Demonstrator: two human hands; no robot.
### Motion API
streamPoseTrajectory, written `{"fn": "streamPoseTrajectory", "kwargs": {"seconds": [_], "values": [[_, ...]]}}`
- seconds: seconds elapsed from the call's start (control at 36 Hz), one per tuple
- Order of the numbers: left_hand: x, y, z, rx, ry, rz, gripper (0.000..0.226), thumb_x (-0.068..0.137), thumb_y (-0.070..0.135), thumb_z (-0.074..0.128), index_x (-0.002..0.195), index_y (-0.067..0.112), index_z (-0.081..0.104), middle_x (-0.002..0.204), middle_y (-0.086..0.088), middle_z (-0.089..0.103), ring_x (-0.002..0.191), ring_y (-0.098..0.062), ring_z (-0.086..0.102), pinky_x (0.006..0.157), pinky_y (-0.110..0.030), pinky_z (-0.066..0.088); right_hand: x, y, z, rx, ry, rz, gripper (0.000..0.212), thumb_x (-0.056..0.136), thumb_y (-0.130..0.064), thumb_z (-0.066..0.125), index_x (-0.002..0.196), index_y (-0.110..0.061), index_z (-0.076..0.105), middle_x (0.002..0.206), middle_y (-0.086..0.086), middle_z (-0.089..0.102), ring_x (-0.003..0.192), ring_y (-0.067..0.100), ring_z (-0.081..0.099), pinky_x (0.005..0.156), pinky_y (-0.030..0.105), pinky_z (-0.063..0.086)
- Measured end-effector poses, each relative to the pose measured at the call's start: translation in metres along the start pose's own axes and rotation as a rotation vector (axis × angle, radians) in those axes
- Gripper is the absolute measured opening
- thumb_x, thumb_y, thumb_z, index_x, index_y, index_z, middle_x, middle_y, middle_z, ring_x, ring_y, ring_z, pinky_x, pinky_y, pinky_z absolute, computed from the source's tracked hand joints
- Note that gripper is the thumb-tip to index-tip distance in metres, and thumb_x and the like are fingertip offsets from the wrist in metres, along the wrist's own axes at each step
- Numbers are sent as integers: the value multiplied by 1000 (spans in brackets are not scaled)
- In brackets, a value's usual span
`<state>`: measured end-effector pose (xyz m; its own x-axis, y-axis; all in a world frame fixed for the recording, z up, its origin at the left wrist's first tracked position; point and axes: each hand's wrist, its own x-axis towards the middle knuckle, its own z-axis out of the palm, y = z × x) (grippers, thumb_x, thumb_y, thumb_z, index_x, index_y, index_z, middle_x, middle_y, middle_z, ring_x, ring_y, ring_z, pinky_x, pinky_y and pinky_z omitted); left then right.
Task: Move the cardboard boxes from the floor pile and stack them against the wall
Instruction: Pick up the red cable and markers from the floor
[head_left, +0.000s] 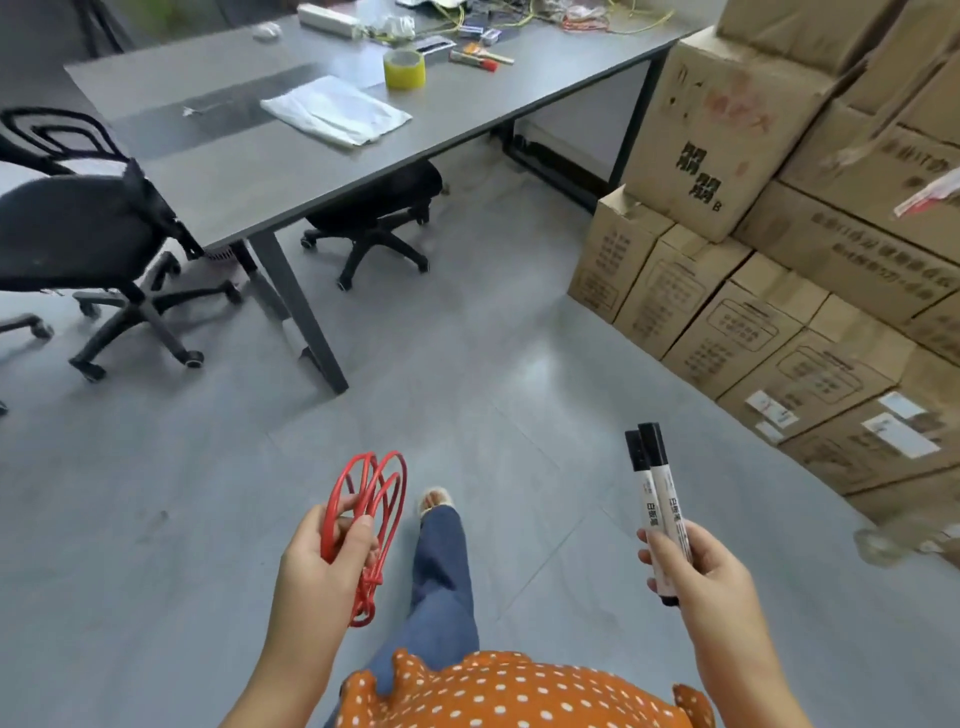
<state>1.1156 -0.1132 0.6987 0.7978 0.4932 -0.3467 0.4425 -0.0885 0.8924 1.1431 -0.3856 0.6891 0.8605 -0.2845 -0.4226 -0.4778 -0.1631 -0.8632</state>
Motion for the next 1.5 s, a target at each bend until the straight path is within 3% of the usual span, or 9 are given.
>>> {"fn": "streamPoseTrajectory", "kwargs": {"seconds": [0.39,0.53,0.61,0.75,0.97,1.17,1.33,1.42,1.5], "values": [[254,157,81,-12,-79,135,24,96,7,51,93,31,55,77,-7,60,70,-20,57,54,-24,48,229,-154,93,67,39,-38,11,93,-11,59,92,-18,67,80,5,65,74,20,56,65,35,45],[316,183,117,-34,-92,85,20,96,7,51,98,27,56,77,-8,60,68,-17,57,52,-21,49,300,-186,104,75,19,6,11,92,-8,59,99,-13,66,86,6,67,77,16,62,61,28,48],[356,194,146,-48,-50,54,22,95,5,52,94,26,56,77,-9,61,69,-20,59,52,-20,50,356,-207,107,81,9,26,11,92,-9,59,100,-15,63,88,6,68,78,18,63,61,28,48],[417,225,206,-79,28,60,21,95,7,53,95,29,56,70,-7,59,68,-28,57,61,-36,47,458,-264,106,47,-68,-13,12,94,-11,56,95,-22,61,88,5,66,78,19,64,60,27,49],[500,290,291,-207,138,76,24,96,5,51,95,29,55,63,1,57,56,-13,51,43,-22,40,603,-346,96,-103,-207,-67,14,95,-10,56,105,-12,66,91,7,69,66,8,68,54,24,50],[566,321,314,-167,157,109,27,96,4,50,101,31,55,74,2,61,67,-16,55,54,-19,46,679,-391,138,-179,-339,-104,13,94,-9,56,102,-13,66,91,11,69,64,10,70,50,22,49],[650,341,313,43,122,193,26,97,10,49,101,35,56,68,12,63,66,-4,55,67,-20,43,743,-430,196,-267,-422,-112,13,96,-11,53,101,-9,64,90,15,66,58,12,68,45,23,50],[702,350,311,164,62,256,29,94,29,47,121,22,55,87,16,65,83,-4,60,76,-16,42,775,-454,228,-322,-435,-147,13,97,-13,52,106,-13,61,91,10,66,60,11,67,50,26,53],[754,358,311,342,44,393,49,87,29,45,126,2,56,120,-8,64,111,-13,57,91,-17,38,804,-476,262,-407,-422,-175,15,97,-15,50,110,-18,58,87,5,65,66,12,66,54,26,51]]}}
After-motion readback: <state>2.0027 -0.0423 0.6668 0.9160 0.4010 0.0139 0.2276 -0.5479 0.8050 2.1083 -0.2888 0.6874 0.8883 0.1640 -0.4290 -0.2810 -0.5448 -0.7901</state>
